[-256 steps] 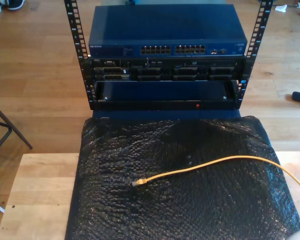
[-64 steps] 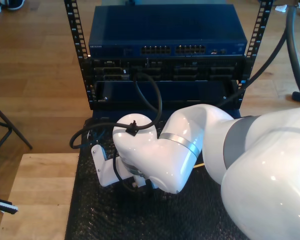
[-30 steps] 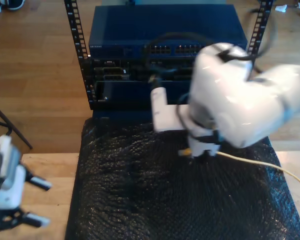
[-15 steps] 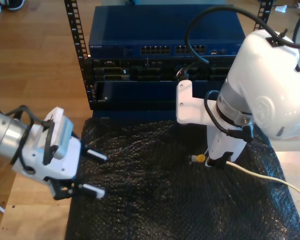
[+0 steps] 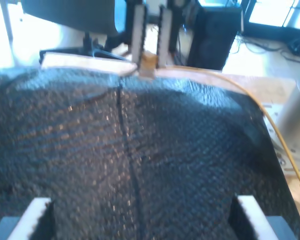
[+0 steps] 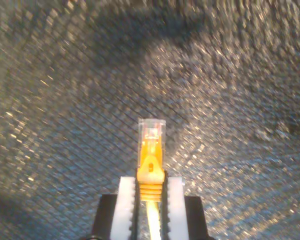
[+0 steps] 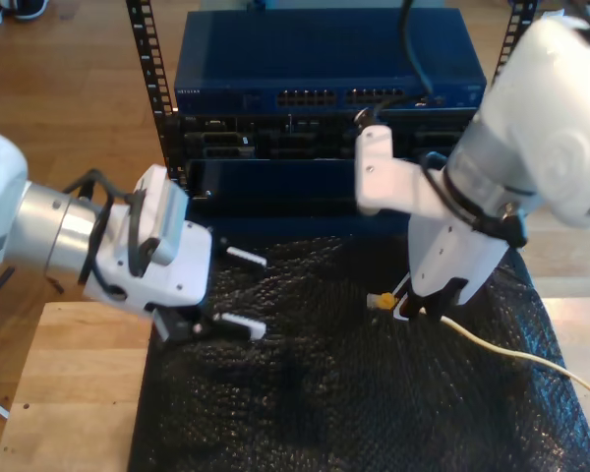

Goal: Grab the cable and plug it in

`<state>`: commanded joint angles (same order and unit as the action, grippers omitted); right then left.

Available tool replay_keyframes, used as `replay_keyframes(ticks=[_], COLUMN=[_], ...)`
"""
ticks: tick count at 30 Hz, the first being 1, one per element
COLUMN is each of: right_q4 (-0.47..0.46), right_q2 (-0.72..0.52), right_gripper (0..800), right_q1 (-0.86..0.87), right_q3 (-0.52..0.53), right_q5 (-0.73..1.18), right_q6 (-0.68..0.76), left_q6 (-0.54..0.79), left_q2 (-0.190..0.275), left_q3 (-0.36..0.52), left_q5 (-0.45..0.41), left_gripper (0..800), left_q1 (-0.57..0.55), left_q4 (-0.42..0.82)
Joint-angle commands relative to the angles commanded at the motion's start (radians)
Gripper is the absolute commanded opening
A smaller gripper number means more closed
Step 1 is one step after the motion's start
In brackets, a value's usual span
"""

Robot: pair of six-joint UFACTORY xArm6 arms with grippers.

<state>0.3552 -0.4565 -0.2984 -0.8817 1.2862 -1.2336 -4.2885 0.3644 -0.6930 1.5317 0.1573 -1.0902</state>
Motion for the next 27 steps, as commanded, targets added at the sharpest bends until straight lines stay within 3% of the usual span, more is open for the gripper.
replay_keyframes(ticks=[10,16,24,27], right_q4=[0.12,0.135,0.137,0.138], right_q2=[0.002,0.003,0.006,0.006], right_gripper=[3,3,3,3], right_q1=[0.057,0.057,0.054,0.052], right_q3=[-0.034,-0.043,-0.041,-0.041], right_q5=[0.08,0.08,0.08,0.078], right_q6=[-0.04,-0.041,-0.041,-0.041], left_q6=[0.005,0.002,-0.028,-0.035], left_q2=[-0.006,-0.005,-0.006,-0.008], left_q3=[-0.009,-0.014,-0.02,-0.018], left_q5=[0.011,0.023,0.077,0.08], left_gripper=[800,797,728,666], left_q1=[-0.032,-0.061,-0.101,-0.104], left_q4=[-0.078,-0.078,-0.078,-0.081])
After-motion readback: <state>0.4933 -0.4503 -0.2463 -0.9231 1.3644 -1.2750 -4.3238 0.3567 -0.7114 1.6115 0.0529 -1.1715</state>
